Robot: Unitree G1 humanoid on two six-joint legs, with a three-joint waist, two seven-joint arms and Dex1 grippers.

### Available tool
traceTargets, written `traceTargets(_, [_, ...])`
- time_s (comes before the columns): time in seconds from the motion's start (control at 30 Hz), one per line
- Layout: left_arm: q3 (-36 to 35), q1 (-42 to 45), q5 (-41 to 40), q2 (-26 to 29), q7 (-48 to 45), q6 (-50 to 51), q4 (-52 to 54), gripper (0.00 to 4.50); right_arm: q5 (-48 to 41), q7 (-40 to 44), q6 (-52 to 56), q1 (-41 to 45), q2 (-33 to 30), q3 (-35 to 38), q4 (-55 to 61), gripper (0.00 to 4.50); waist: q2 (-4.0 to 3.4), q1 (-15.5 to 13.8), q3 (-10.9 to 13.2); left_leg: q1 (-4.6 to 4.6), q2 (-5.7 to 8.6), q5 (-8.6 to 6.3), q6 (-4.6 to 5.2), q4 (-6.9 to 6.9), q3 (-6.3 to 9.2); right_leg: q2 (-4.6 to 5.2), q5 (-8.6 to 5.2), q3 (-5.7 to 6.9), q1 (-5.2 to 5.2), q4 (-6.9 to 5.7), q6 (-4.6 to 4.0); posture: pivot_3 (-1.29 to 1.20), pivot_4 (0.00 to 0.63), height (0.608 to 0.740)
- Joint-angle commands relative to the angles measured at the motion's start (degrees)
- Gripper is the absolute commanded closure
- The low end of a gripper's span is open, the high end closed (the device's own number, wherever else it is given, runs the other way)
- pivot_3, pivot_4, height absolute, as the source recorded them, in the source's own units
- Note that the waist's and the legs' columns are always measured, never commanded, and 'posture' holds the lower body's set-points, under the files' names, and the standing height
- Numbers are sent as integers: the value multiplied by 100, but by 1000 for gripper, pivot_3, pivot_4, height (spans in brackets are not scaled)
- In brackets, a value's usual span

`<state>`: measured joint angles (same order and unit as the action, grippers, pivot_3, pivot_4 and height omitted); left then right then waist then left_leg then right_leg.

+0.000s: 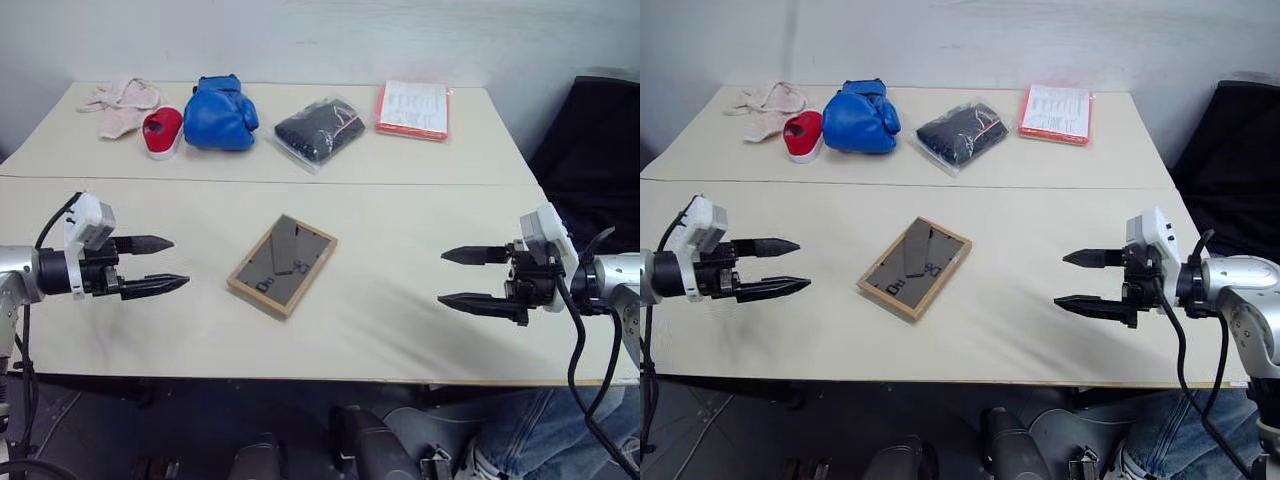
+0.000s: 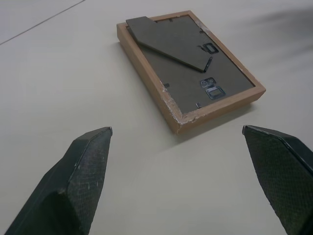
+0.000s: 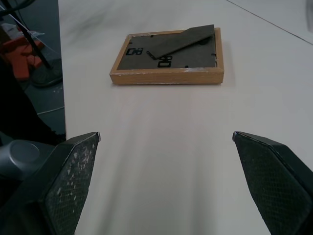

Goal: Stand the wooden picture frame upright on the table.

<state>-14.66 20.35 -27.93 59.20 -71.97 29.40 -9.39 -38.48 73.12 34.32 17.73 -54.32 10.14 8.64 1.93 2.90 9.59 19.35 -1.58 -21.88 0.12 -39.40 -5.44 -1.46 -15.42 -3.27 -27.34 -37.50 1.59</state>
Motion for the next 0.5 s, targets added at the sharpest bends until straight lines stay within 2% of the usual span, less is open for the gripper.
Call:
traceTargets(0.03, [-1, 164, -21, 7, -103, -160, 16, 0, -68, -86, -42, 49, 34, 170, 88, 28, 0, -2, 0, 2, -1, -1, 1, 0, 0, 0, 1, 0, 0, 3, 1, 0, 150, 740])
traceTargets(0.33, [405, 518, 350, -208, 119, -396, -236, 0, 159, -421, -243, -35, 223, 17, 256, 28, 0, 6, 0, 5, -2, 1, -1, 0, 0, 1, 2, -1, -6, -2, 2, 0, 150, 740])
traceTargets(0.5, [1068, 1239, 1063, -549, 280, -1011, -1139, 0, 752, -727, -548, 195, 401, -450, 121, 28, 0, -2, -1, -5, 3, 3, -1, -3, -2, 1, 2, -2, 1, -10, 2, 0, 150, 740])
